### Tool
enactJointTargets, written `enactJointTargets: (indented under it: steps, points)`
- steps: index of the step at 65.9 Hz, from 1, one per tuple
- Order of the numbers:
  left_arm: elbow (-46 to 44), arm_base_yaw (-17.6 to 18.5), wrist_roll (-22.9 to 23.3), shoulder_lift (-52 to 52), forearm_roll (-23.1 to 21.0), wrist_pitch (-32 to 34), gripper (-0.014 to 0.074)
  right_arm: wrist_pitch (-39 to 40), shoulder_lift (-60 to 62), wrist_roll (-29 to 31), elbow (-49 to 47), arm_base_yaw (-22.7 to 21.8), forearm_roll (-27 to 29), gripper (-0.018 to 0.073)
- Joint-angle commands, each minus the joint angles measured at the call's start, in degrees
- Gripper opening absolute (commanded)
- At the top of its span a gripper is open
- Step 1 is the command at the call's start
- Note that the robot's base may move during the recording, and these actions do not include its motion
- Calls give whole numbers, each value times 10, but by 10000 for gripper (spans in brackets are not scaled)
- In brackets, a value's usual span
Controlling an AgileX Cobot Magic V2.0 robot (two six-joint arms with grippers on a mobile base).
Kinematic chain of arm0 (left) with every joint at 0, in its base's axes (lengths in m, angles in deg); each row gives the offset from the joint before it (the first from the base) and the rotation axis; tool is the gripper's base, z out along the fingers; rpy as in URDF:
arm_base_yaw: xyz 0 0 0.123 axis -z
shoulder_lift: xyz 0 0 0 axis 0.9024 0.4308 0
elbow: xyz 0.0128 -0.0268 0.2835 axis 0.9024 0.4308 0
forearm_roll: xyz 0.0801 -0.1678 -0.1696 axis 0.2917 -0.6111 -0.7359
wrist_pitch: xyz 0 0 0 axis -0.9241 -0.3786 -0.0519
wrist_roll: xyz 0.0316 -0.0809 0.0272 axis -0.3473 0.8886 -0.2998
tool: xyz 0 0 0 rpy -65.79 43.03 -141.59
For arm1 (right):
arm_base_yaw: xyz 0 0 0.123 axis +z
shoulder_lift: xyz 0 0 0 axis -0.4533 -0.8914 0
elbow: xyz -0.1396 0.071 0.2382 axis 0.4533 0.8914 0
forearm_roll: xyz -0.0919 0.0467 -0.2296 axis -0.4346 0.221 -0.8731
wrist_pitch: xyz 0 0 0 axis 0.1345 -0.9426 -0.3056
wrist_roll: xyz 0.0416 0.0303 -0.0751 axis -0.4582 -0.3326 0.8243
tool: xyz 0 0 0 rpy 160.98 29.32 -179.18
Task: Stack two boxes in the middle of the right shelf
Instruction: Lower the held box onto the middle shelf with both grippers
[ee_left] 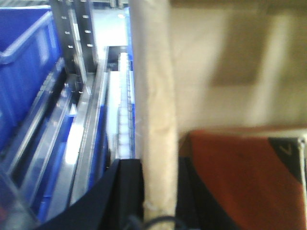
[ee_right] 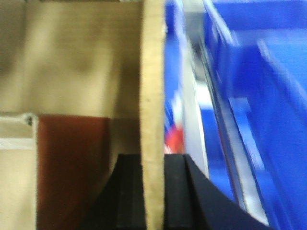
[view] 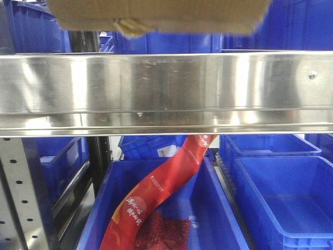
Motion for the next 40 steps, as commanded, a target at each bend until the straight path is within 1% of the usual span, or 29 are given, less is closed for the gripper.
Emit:
enactJointTargets:
  steps: [1,6,9,11,20,30,34,37,40]
  points:
    - [-8,4,-2,-8,-10,28,-111,-25,9,-1,-7,-4,-13,-162]
    - [-8,4,-2,-7,-29,-10,-111,-25,9,-1,-7,-4,-11,-162]
    - [-8,4,-2,-5,-31,-42,-111,-25,9,-1,-7,-4,-11,-162]
    - [-8,4,-2,-4,-31,-51,-111,-25,9,-1,-7,-4,-11,-162]
    - [-8,4,-2,9,-35,-57,-111,-58,8,-1,-7,-4,12,-162]
    - [-8,4,-2,32,-35,-61,-106,-61,-8,-1,-7,-4,37,-162]
    - [-8,4,-2,36,-35,-59,-72,-66,-13,-1,-7,-4,43,-157]
    - [-8,4,-2,36,-35,-59,-15,-70,-16,-1,-7,-4,48,-124]
    - [-8,4,-2,36,-35,-59,48,-73,-18,-1,-7,-4,48,-65]
